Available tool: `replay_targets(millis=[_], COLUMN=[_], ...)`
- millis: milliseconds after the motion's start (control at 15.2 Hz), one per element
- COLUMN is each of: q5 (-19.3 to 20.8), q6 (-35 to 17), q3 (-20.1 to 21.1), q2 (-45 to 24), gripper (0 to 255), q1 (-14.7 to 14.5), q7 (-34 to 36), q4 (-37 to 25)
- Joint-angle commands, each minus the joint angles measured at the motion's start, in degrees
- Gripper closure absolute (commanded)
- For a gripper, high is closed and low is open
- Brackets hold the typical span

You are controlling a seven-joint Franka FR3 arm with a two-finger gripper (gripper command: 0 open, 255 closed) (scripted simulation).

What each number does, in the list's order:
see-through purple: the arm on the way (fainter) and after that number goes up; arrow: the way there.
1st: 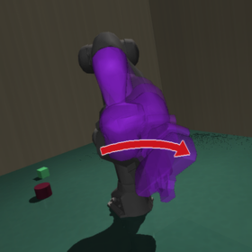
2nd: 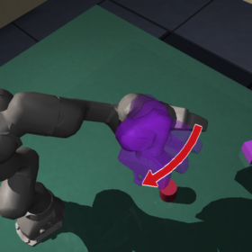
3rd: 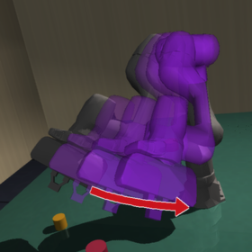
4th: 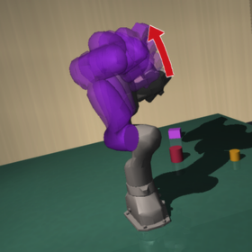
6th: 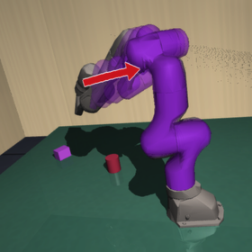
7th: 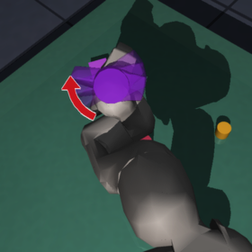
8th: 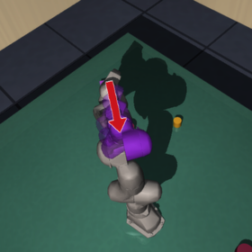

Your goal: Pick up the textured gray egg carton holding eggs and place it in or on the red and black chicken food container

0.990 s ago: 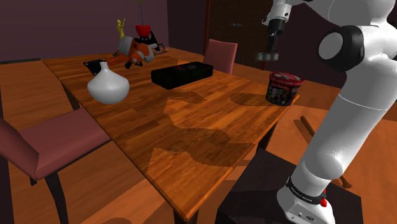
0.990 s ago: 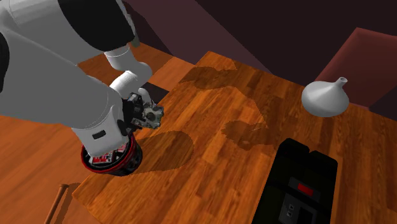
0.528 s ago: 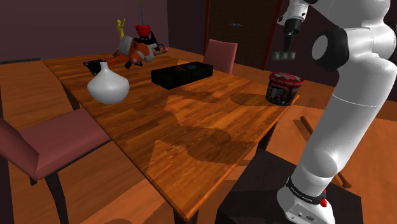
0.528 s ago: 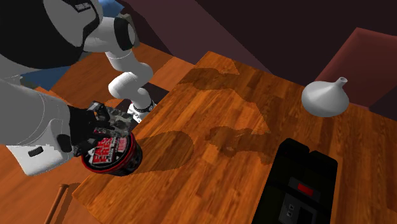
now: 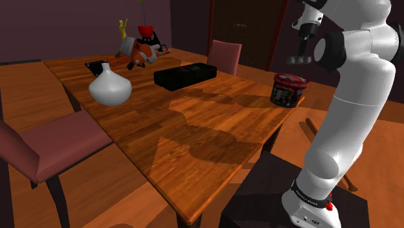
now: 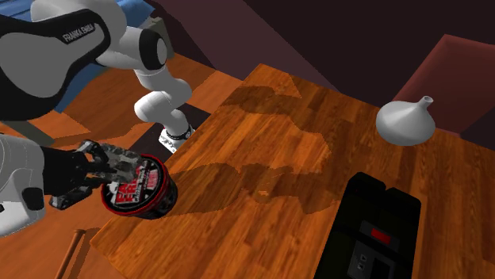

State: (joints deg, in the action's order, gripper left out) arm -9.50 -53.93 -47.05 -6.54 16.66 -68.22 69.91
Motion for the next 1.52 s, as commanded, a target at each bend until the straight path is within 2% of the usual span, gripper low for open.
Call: replay_targets(millis=[0,660,1122,1188,1452], q5=[1.1,4.6,4.6,4.6,4.6], q6=[-2.3,-11.7,-11.7,-11.7,-11.7], q3=[0.4,2.0,2.0,2.0,2.0], q2=[1.7,7.3,7.3,7.3,7.3], gripper=[255,255,255,0,0], q1=[-1.0,-3.3,-3.3,-3.3,-3.3], q7=[0.7,3.0,3.0,3.0,3.0], q4=[3.4,16.4,16.4,16.4,16.4])
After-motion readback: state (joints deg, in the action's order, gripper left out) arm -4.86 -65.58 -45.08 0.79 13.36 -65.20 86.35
